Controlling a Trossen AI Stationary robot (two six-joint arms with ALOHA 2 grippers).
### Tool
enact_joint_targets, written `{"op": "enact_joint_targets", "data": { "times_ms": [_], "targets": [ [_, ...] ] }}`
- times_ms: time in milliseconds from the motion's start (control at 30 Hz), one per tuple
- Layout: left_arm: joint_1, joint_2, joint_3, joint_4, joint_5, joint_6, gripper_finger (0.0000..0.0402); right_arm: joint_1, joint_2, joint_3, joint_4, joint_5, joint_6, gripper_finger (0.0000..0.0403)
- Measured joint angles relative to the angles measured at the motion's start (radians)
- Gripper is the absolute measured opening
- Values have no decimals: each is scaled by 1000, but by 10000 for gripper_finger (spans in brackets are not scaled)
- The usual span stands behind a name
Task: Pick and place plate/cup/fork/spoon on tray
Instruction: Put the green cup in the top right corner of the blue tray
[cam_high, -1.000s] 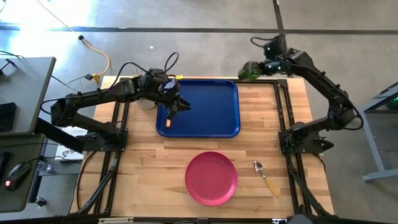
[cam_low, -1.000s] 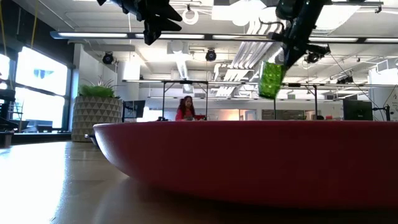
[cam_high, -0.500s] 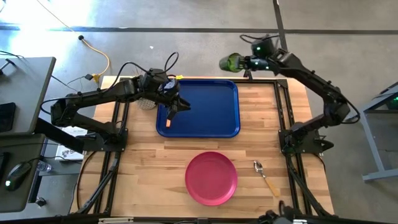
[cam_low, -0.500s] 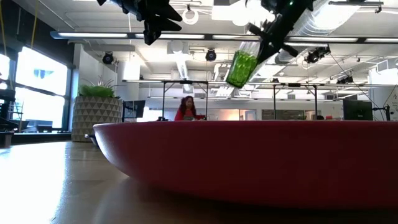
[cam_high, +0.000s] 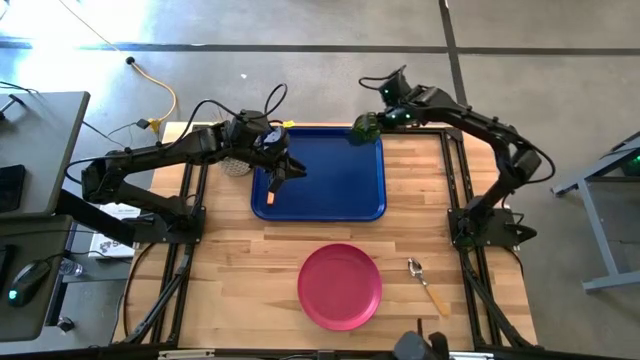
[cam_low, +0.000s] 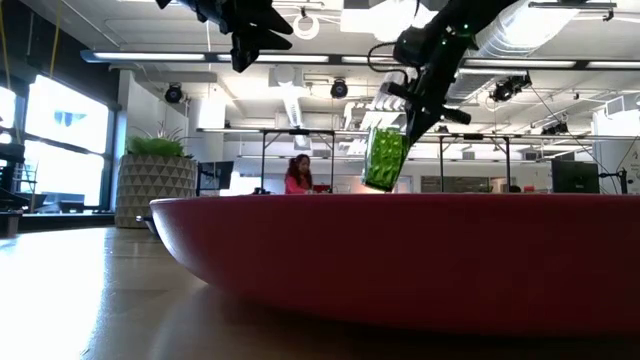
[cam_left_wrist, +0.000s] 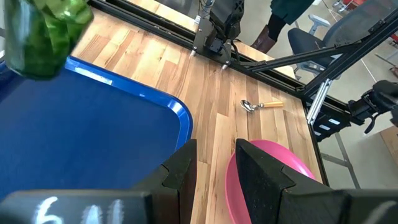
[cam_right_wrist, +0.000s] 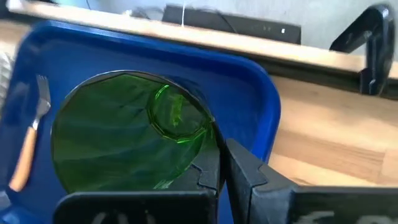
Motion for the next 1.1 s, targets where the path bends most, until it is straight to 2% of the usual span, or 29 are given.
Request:
{"op": "enact_joint_targets", "data": {
  "times_ms": [267, 600, 767, 1100],
  "targets": [
    [0, 0, 0, 0, 0, 0, 100, -7, 18, 3, -23, -40, -44, 0],
    [0, 0, 0, 0, 0, 0, 100, -43, 18, 124, -114, -36, -89, 0],
    [0, 0, 0, 0, 0, 0, 100, -52, 18, 136, -143, -36, -89, 0],
    [0, 0, 0, 0, -5, -1, 100, -13, 109, 135, -180, -37, -101, 0]
  ]
}}
